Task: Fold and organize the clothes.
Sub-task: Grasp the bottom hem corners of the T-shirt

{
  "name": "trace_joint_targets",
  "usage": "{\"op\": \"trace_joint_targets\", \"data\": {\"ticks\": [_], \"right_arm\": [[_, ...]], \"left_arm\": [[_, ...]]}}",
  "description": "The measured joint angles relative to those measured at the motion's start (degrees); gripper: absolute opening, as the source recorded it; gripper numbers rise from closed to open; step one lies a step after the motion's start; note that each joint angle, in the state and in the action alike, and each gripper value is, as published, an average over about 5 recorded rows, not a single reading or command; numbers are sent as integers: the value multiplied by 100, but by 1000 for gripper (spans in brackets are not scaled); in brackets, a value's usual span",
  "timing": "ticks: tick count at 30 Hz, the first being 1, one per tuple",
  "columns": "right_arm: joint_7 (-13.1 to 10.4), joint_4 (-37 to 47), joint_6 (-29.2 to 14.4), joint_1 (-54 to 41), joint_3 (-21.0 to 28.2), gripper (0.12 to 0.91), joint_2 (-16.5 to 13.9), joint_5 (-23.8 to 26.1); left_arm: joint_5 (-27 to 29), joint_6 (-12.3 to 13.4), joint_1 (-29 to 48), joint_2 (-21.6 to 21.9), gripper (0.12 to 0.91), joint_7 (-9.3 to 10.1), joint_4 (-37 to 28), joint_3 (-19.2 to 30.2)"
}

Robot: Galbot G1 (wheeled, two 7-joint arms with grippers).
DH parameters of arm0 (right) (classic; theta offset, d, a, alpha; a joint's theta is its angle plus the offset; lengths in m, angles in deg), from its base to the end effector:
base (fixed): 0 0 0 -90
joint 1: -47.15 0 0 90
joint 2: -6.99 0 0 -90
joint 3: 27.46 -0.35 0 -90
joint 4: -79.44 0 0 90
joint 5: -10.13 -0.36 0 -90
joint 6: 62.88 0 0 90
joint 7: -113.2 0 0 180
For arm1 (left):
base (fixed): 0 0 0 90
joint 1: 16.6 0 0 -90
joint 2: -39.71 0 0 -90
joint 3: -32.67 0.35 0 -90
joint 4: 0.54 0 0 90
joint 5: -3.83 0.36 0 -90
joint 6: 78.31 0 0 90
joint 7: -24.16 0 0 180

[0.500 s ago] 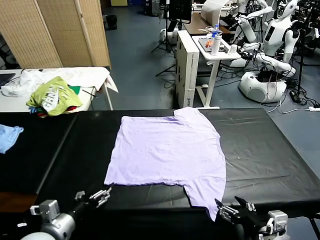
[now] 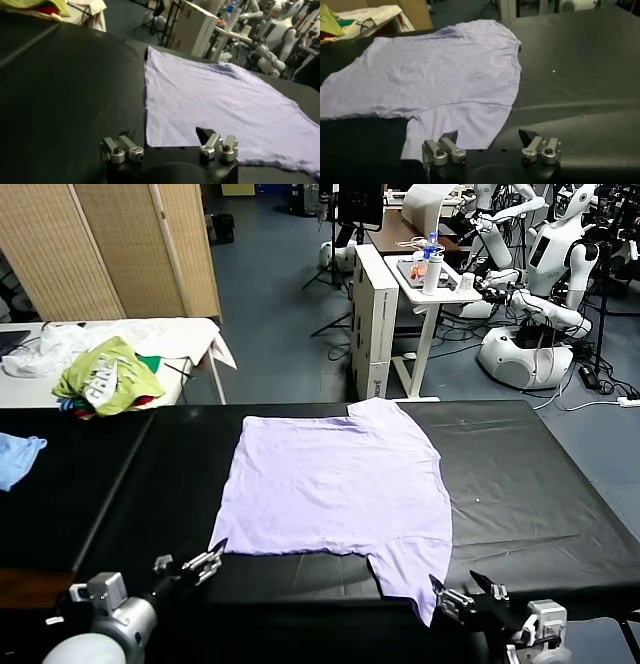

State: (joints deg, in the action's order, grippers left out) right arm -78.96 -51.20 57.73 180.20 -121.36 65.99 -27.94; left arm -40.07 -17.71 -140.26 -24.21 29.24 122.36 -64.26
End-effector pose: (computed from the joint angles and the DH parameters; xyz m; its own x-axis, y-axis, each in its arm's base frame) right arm 0.1381 -0.0754 -0.2514 -0.7831 -0.1420 0.6055 -0.1030 0.9898 0.0988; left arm 0.1817 0.1007 -0.2684 -0.8385 0.1966 0.5082 0.0604 0.9604 -0.2720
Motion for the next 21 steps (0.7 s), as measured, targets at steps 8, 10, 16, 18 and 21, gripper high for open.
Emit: {"op": "trace_joint_targets", "data": {"ticks": [8,10,16,18,21], "right_arm": [[16,112,-4,-8,179,562,59,70],[17,130,-5,-20,195,506,58,70],[31,81,1,7,172,253,31,37],[32,45,9,17,147,176,13,21],[3,-21,20,43,104,139,-16,9]], "left_arm": [[79,6,-2,-41,863,-8,-123,48],[102,13,-1,-41,790,-9,-156,49],[145,28,-11,-61,468,-36,-246,45],[147,24,-46,-65,335,-48,-231,45],[130,-8,-115,-71,185,-57,-158,47]]}}
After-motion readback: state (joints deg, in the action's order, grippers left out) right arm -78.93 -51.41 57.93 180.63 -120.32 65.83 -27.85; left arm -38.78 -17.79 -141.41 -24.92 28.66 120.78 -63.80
